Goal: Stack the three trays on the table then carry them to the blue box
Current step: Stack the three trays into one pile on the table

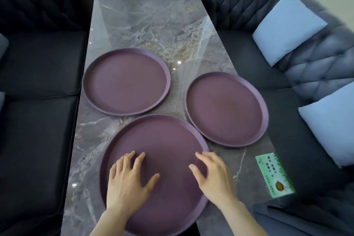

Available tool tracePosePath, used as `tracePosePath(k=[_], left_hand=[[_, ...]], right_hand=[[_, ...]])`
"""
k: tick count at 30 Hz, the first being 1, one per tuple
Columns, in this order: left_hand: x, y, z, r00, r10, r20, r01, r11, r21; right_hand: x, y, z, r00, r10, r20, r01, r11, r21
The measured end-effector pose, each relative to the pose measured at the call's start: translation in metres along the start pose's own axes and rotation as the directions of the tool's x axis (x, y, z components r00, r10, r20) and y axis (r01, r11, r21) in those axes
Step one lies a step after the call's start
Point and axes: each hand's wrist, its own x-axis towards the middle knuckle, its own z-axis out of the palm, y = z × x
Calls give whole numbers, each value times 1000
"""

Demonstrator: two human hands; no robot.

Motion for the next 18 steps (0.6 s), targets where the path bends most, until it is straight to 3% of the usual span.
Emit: tracePosePath(k=[4,10,15,18], left_hand=[[42,36,-10,998,28,-58,-36,989,-141],[125,104,-20,984,-176,33,166,831,-531],[192,140,-15,969,-212,127,245,756,-608],[220,157,-7,951,-224,215,310,736,-603]], right_hand=[[30,33,-33,960,183,-211,-156,978,139],[84,90,-87,863,393,-316,-328,914,239],[131,128,-115,783,593,-189,-538,798,271],[157,141,-122,763,642,-81,-574,729,373]])
